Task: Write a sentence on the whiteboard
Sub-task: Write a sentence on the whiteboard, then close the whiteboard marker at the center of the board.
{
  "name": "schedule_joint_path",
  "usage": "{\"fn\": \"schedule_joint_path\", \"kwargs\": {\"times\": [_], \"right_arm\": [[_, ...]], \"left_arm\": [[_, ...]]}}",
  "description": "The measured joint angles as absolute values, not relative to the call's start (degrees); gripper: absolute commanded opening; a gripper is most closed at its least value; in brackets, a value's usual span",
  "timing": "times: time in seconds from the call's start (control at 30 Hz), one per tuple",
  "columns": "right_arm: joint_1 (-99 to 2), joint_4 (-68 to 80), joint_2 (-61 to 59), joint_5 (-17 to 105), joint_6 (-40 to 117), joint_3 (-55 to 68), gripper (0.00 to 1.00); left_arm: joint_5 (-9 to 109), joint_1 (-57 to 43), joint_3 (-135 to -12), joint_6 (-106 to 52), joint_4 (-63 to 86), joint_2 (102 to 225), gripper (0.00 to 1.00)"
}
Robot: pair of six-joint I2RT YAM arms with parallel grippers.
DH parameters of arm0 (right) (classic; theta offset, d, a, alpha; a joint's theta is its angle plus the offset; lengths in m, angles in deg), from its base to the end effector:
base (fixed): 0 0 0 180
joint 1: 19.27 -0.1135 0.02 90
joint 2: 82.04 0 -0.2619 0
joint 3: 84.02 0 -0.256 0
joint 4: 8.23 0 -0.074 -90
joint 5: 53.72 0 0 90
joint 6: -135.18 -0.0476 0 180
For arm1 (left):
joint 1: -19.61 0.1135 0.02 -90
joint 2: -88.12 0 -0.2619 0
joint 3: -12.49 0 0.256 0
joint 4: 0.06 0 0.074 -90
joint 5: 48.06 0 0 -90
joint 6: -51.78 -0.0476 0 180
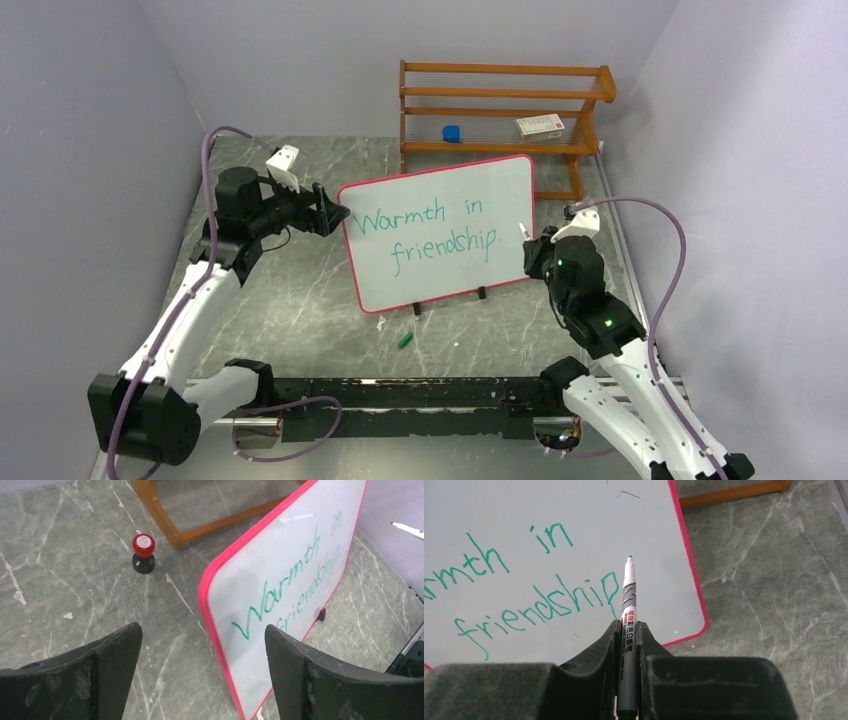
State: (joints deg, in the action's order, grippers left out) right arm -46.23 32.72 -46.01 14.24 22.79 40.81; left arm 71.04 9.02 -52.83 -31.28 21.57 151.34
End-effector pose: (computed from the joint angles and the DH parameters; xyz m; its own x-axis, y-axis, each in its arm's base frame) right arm 0.1505 0.0565 0.3076 -0.3480 0.2191 -0.9115 0.0247 0.9741 0.2247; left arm 0.2580 -0.0718 0.3180 -0.4000 -0.0326 -0.9159 0.5669 0.7764 -0.2753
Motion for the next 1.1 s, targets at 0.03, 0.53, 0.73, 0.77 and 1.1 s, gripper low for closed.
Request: {"fn": "schedule_joint_path", "kwargs": {"times": [0.03, 0.53, 0.73, 0.77, 1.1], "right_arm": [[-46.23, 32.87, -46.25, 14.31, 22.81, 40.72, 0.0], [-46.23, 33.95, -51.24, 15.88, 24.05, 40.22, 0.0], [-46.23, 33.95, -52.4, 16.34, 24.03, 40.24, 0.0], [-46.23, 33.95, -52.5, 16.38, 24.03, 40.24, 0.0], [-46.23, 34.16, -53.36, 16.36, 24.01, 40.24, 0.0]], "left_arm": [[70.43, 8.89, -52.83, -31.08, 22.16, 150.18, 0.97], [69.14, -0.29, -47.54, -26.82, 36.39, 134.47, 0.93], [66.41, -10.28, -45.4, -23.15, 39.86, 132.65, 0.91], [65.36, -12.36, -45.4, -22.49, 40.06, 132.98, 0.91], [47.41, -37.71, -47.22, -17.84, 43.99, 144.11, 0.89]]}}
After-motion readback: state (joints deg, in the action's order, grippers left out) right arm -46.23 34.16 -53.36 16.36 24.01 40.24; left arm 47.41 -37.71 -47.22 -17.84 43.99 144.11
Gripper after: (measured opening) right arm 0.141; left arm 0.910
